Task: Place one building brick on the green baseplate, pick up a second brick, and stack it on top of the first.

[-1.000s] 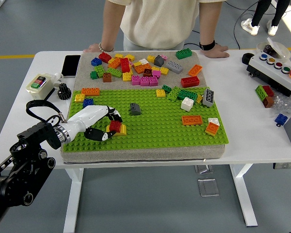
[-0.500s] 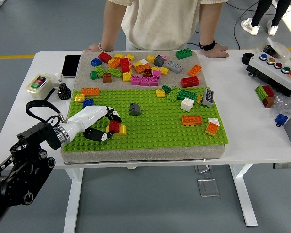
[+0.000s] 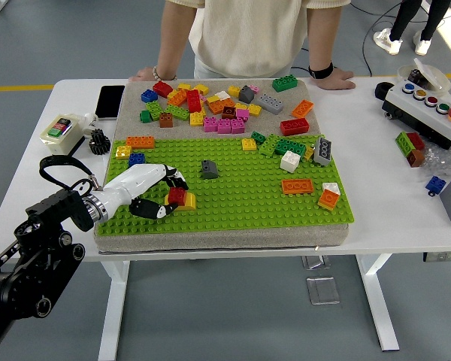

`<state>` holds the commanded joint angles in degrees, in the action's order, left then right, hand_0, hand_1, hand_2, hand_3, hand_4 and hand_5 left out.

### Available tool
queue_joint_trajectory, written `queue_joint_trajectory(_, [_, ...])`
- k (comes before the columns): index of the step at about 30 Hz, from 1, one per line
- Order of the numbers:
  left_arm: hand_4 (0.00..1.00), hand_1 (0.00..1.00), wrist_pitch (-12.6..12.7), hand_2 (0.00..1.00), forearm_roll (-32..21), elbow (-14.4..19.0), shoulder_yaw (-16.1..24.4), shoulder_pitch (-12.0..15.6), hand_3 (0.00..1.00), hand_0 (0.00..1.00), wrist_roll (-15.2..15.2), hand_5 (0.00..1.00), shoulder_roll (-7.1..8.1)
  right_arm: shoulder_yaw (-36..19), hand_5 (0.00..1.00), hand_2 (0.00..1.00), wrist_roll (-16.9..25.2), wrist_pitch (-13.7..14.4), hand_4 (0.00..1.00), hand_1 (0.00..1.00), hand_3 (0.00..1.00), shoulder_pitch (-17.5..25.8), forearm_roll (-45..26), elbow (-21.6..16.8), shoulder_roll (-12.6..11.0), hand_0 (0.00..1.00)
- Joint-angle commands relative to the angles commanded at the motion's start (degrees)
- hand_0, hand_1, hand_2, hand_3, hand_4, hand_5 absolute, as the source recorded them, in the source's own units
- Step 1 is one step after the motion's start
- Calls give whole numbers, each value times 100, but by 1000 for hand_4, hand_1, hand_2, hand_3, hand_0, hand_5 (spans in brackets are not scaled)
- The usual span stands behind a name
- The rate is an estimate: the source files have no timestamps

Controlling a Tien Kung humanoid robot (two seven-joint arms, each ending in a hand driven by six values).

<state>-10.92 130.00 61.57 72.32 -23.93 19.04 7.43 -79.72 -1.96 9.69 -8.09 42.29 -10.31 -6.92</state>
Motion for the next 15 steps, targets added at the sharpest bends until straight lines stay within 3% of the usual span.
queue_joint_trajectory(15, [726, 662, -18, 594, 0, -23, 40, -29, 571, 720, 19, 16, -26, -18, 479, 686, 2, -8, 921, 639, 623, -2, -3, 0, -4, 728])
